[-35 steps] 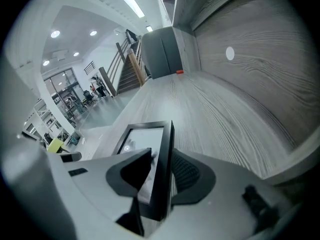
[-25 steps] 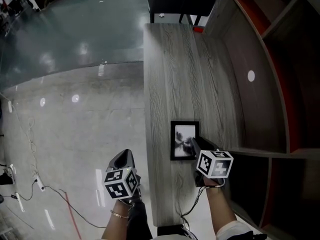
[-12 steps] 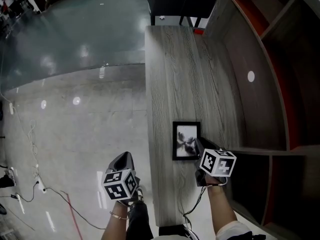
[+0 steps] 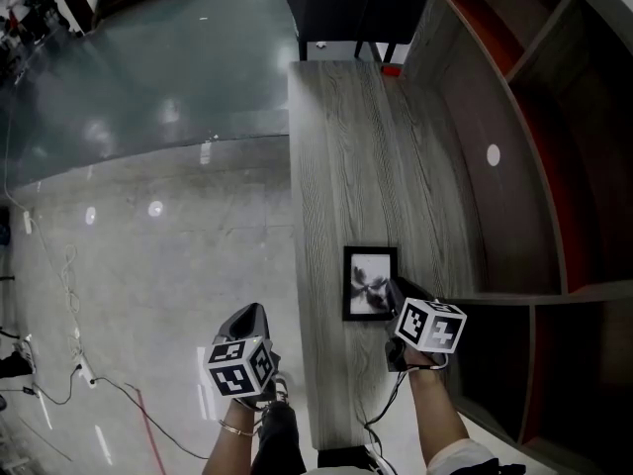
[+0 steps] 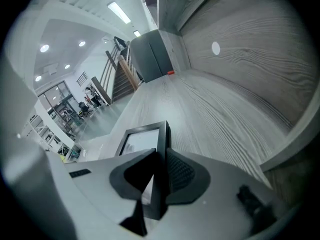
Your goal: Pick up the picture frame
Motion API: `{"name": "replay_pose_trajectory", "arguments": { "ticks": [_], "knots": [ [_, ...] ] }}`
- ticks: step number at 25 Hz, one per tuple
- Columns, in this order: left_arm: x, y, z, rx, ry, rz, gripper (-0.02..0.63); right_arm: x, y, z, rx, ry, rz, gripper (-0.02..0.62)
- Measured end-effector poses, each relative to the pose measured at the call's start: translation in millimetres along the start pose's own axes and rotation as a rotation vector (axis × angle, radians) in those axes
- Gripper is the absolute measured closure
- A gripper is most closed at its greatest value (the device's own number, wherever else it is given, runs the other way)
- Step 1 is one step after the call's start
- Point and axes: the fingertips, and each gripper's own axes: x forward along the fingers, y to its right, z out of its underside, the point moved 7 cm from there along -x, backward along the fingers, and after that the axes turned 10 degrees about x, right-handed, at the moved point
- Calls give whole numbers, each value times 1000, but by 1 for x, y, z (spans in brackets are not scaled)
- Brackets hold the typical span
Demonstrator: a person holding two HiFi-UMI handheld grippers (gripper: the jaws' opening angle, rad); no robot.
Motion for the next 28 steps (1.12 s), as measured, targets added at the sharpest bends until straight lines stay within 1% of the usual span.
{"name": "replay_pose_trajectory", "arguments": {
  "ticks": [13, 22, 28],
  "knots": [
    [-15, 0, -4, 29, 14, 3, 592, -16, -15, -3, 1, 47, -22, 512],
    [-34, 1, -13, 54, 53, 12, 592, -36, -24, 2, 6, 82, -22, 512],
    [-45, 4, -15, 66, 70, 22, 592, -51, -39, 5, 8, 95, -29, 512]
  ]
}}
